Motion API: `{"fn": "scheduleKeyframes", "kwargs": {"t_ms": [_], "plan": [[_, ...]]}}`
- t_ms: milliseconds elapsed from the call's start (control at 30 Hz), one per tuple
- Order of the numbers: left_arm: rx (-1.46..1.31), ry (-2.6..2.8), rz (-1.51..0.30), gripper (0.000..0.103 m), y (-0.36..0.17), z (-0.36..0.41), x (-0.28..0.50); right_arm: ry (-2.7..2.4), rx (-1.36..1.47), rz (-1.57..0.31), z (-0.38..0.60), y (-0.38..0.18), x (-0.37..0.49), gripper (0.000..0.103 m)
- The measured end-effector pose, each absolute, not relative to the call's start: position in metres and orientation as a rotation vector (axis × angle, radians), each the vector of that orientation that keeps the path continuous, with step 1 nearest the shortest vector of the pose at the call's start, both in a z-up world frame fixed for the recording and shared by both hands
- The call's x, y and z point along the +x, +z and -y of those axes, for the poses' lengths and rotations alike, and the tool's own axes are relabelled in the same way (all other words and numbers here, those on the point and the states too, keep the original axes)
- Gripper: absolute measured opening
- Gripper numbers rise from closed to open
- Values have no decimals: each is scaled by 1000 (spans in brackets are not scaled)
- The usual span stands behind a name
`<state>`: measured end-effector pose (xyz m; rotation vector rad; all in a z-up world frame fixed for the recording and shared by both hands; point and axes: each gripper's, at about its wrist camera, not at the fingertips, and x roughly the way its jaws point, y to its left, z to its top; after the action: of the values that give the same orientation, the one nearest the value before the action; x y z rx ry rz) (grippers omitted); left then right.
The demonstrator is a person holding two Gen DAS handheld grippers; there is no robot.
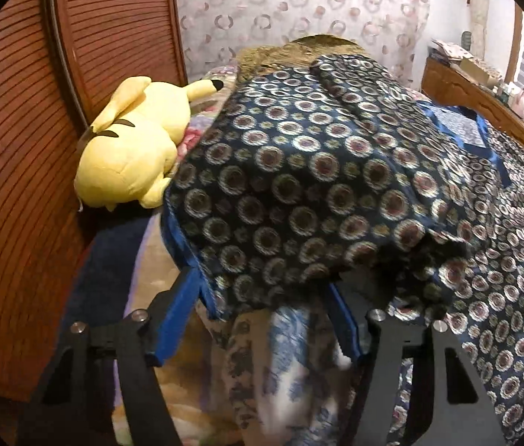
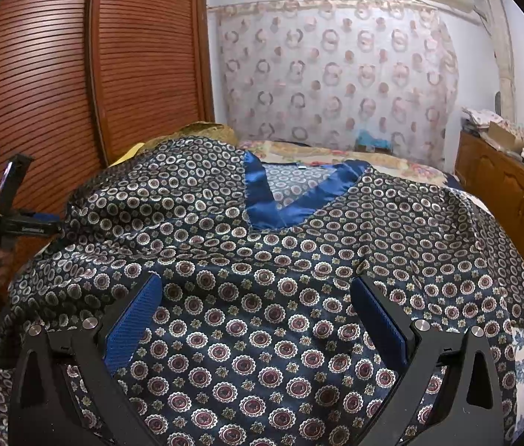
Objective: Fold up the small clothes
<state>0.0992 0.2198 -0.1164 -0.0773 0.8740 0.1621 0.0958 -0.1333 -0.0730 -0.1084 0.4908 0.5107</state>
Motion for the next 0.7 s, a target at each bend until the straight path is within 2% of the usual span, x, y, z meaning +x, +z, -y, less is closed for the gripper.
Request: {"fn": "scheduleKeyframes", "kwargs": {"t_ms": [67,100,133,233,467,700], "plan": [[-63,165,-866,51,-116,-223,101,512,-107,-491,134,-73,96,103],[-53,175,-860,36,-114,-224,102,512,-108,-491,133,-73,96,103],[-53,175,-853,17,-113,-225,101,512,-108,-491,133,-73,96,103],[-61,184,-800,3,-99,-228,98,513,-105,-492,135,-73,95,103],[3,113,-664,0,-40,-197,97,515,-102,-500,134,-73,97,103],[81,-112,-611,0,7,-115,106,512,-83,-507,137,-73,99,103]]}}
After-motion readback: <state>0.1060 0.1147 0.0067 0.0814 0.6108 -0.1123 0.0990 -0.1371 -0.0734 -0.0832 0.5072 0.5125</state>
